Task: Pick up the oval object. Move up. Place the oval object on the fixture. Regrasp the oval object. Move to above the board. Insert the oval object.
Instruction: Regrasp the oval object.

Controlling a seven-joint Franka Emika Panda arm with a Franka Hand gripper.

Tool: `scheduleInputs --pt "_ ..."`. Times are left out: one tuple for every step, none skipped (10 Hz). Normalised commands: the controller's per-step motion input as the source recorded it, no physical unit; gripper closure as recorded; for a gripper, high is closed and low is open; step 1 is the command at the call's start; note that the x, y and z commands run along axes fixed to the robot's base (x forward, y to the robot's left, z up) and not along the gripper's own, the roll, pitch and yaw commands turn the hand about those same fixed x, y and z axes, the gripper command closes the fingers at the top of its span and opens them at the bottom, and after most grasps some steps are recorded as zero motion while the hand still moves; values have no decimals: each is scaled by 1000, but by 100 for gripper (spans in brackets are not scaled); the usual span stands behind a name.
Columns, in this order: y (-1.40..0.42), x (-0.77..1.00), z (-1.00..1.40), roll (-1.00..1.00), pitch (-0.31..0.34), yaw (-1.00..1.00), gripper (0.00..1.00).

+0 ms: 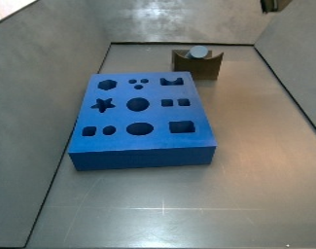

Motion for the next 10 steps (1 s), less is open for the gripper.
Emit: scheduleInputs --pt "-47 105 -22 466 143 159 0" --pt "-29 93 -10 244 106 184 0" --pt "-31 83 -7 202 83 189 0" --pt "72 34 -1000 169 103 236 0" --pt "71 38 -1000 166 86 233 0" --pt "59 56 -1000 153 31 216 0" --pt "55 62 -1000 143 9 208 0" --pt "50 75 -1000 122 -29 177 0" --pt "47 82 -1000 116 -49 161 0" --pt "39 97 -1000 96 -87 116 0"
